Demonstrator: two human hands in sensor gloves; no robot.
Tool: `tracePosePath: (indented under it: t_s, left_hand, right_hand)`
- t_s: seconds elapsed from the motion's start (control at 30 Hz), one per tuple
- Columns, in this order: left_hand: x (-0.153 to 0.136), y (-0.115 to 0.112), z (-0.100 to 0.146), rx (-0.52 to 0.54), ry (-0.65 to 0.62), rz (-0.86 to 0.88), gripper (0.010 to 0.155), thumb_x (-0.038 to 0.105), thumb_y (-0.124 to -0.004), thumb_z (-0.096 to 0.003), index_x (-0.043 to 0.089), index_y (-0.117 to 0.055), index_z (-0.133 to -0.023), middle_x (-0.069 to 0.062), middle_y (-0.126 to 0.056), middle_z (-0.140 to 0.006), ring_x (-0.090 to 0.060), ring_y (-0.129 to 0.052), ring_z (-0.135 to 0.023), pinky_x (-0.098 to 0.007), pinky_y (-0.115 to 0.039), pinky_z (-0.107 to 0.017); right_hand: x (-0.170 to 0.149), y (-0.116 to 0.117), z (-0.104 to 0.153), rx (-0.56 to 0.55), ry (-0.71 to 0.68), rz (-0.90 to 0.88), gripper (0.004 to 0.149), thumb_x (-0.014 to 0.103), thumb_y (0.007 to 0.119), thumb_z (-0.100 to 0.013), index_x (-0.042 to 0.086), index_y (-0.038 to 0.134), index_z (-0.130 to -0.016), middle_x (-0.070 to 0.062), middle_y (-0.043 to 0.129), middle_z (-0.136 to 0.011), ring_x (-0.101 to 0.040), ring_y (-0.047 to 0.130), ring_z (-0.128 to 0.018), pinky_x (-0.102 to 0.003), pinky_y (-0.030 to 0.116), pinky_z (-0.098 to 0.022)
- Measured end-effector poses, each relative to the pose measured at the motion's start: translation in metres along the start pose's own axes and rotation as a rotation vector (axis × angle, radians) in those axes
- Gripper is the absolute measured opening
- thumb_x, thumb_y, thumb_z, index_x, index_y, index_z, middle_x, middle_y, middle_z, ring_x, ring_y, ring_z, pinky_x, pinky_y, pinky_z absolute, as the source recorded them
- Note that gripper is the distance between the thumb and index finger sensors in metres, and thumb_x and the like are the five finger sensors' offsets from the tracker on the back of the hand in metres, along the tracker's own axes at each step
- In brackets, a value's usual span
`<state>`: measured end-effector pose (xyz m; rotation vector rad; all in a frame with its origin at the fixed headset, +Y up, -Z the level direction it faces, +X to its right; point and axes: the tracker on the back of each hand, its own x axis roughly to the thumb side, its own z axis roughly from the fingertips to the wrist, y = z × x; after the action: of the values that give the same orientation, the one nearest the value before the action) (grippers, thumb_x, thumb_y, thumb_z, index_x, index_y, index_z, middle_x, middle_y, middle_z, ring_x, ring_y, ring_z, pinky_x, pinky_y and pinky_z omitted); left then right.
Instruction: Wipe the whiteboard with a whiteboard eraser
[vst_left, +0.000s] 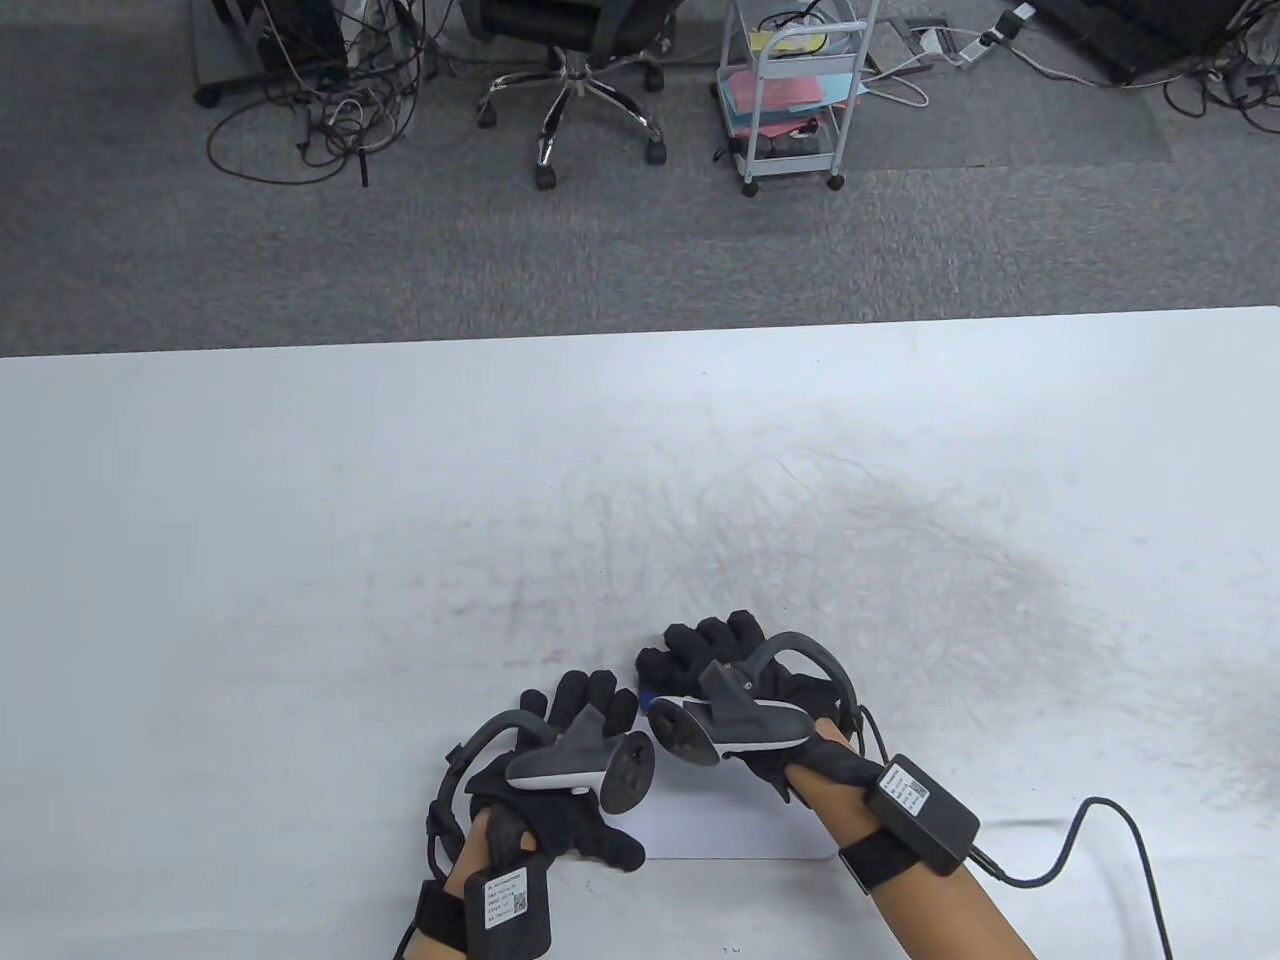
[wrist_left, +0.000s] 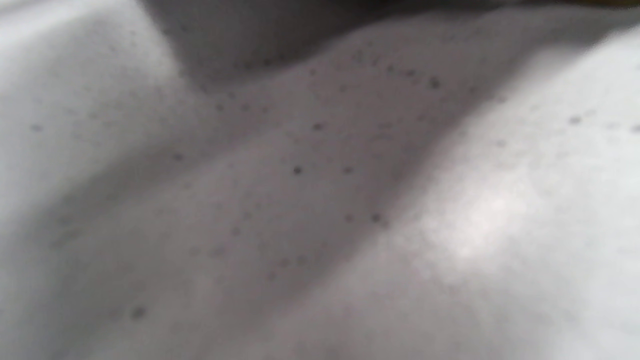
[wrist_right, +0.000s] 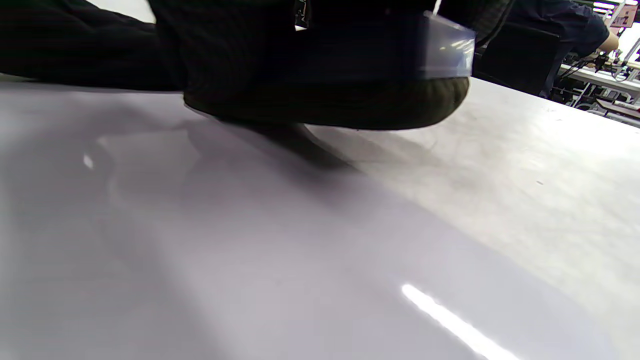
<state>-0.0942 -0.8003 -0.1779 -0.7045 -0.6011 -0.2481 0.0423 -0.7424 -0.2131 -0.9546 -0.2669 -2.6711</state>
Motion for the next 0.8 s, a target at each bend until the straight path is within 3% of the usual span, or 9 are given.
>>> tracePosePath:
  t_s: [0.23, 0.3, 0.43, 0.5, 0.57, 0.63, 0.7, 0.8]
  left_hand:
    - [0.0, 0.0, 0.0, 0.0, 0.001, -0.001, 0.131, 0.082, -0.057, -0.025, 0.005, 0.012, -0.105, -0.029, 0.016, -0.108, -0.055, 0.004, -0.1, -0.072, -0.022, -0.072]
    - [0.0, 0.0, 0.0, 0.0, 0.0, 0.002, 0.131, 0.082, -0.058, -0.0252, 0.005, 0.012, -0.105, -0.029, 0.016, -0.108, -0.055, 0.004, -0.1, -0.072, -0.022, -0.072]
    - [0.0, 0.0, 0.0, 0.0, 0.002, 0.001, 0.131, 0.082, -0.057, -0.0252, 0.005, 0.012, -0.105, -0.029, 0.016, -0.108, -0.055, 0.004, -0.1, -0.071, -0.021, -0.072]
    - [0.0, 0.0, 0.0, 0.0, 0.002, 0.001, 0.131, 0.082, -0.057, -0.0252, 0.005, 0.012, -0.105, -0.029, 0.016, -0.108, -0.055, 0.004, -0.1, -0.071, -0.022, -0.072]
    - [0.0, 0.0, 0.0, 0.0, 0.002, 0.001, 0.131, 0.082, -0.057, -0.0252, 0.005, 0.012, -0.105, -0.029, 0.016, -0.108, -0.055, 0.004, -0.1, -0.071, -0.022, -0.072]
    - [0.0, 0.0, 0.0, 0.0, 0.002, 0.001, 0.131, 0.082, -0.057, -0.0252, 0.005, 0.012, -0.105, -0.029, 0.016, -0.108, -0.055, 0.004, -0.1, -0.071, -0.022, -0.072]
    - [0.0, 0.0, 0.0, 0.0, 0.001, 0.002, 0.131, 0.082, -0.057, -0.0254, 0.005, 0.012, -0.105, -0.029, 0.016, -0.108, -0.055, 0.004, -0.1, -0.072, -0.021, -0.072]
    - [0.0, 0.0, 0.0, 0.001, -0.001, 0.002, 0.131, 0.082, -0.057, -0.0255, 0.005, 0.012, -0.105, -0.029, 0.016, -0.108, -0.055, 0.004, -0.1, -0.072, -0.021, -0.072]
  right_hand:
    - [-0.003, -0.005, 0.003, 0.014, -0.008, -0.003, 0.063, 0.044, 0.072, -0.059, 0.026, 0.051, -0.115, -0.011, 0.061, -0.123, -0.041, 0.072, -0.108, -0.067, 0.057, -0.079]
    - [-0.009, -0.008, 0.005, -0.007, 0.011, -0.014, 0.07, 0.043, 0.071, -0.059, 0.013, 0.047, -0.117, -0.016, 0.061, -0.122, -0.044, 0.074, -0.106, -0.067, 0.06, -0.078]
    - [-0.038, -0.023, 0.019, -0.066, 0.056, -0.092, 0.088, 0.042, 0.07, -0.061, -0.002, 0.018, -0.118, -0.028, 0.06, -0.117, -0.048, 0.082, -0.1, -0.063, 0.078, -0.072]
    - [-0.066, -0.032, 0.033, -0.096, 0.082, -0.131, 0.097, 0.045, 0.07, -0.063, 0.003, 0.0, -0.115, -0.032, 0.058, -0.114, -0.047, 0.087, -0.096, -0.058, 0.088, -0.068]
    - [-0.092, -0.038, 0.047, -0.138, 0.139, -0.196, 0.105, 0.051, 0.075, -0.062, 0.009, -0.006, -0.113, -0.031, 0.059, -0.111, -0.045, 0.091, -0.092, -0.055, 0.093, -0.063]
    - [-0.129, -0.043, 0.067, -0.203, 0.228, -0.265, 0.095, 0.052, 0.076, -0.061, 0.021, 0.006, -0.118, -0.029, 0.06, -0.11, -0.044, 0.094, -0.09, -0.053, 0.096, -0.061]
    - [-0.16, -0.041, 0.085, -0.283, 0.336, -0.332, 0.079, 0.05, 0.08, -0.06, 0.026, 0.035, -0.121, -0.027, 0.063, -0.111, -0.046, 0.094, -0.091, -0.055, 0.093, -0.063]
    - [-0.199, -0.028, 0.111, -0.405, 0.55, -0.334, 0.074, 0.05, 0.084, -0.058, 0.027, 0.043, -0.115, -0.022, 0.071, -0.11, -0.044, 0.092, -0.093, -0.063, 0.079, -0.071]
